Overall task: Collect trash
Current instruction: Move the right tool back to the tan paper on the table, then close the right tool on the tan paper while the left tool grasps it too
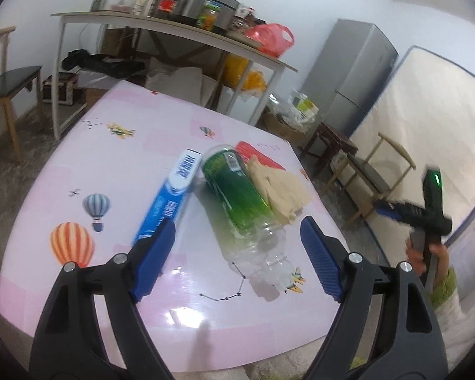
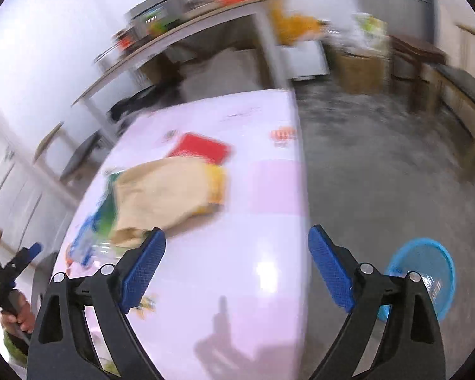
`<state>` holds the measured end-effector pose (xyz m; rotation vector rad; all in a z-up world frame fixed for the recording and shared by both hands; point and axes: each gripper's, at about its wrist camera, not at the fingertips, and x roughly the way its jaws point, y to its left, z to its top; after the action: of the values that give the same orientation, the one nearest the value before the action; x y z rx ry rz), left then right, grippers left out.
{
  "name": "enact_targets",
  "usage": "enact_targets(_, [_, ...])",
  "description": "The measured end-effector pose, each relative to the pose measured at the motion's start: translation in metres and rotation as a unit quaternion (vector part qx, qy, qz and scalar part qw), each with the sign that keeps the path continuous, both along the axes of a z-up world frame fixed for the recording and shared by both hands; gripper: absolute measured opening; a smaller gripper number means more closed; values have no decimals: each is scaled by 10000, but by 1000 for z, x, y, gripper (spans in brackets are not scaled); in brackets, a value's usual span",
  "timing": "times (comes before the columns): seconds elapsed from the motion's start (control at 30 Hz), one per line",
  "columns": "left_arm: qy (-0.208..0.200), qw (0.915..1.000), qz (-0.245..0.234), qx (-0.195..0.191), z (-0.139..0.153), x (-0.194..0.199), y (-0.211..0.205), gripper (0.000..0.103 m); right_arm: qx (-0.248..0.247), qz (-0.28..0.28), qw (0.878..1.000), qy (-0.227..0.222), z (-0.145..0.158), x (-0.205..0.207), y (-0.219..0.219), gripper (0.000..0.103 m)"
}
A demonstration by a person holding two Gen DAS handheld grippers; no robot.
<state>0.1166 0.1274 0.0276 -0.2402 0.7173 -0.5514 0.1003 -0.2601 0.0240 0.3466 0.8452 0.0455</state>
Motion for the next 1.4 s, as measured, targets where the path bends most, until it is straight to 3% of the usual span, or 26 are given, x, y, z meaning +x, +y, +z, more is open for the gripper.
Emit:
enact_targets(0.17, [27,9995,-328,-1,-10,4,-26,77,-370,912,9951,121,-3,72,78,89])
enact_targets(0.3, [3,9982,-594,128,-18,3,-47,77,-1177,1229,9849,330,-20,123,123,89])
enact_targets(0.5, [104,9951,-973,130,-32,4,-65,77,-1480,1355,9759,855,-59,165,136,89])
enact_targets(0.6, [100,9945,-1025,196,-36,9,-68,77,-1447,1348,9768,820,-64,170,137,88])
enact_targets(0.8, [200,9939,-1066,213,-46,23,-73,77,-1354,1171,9806,796,-60,160,134,62])
enact_targets(1.03, [186,9940,-1066,183,-51,25,-74,77,-800,890,9896,799,-57,150,108,12])
enact_targets(1.27, [121,9937,-1090,239,-52,23,-80,76,-359,610,9953,668,-49,123,81,8])
enact_targets(1.4, [27,9929,-1157,288,-50,18,-86,70,-156,447,9964,701,-49,99,66,8])
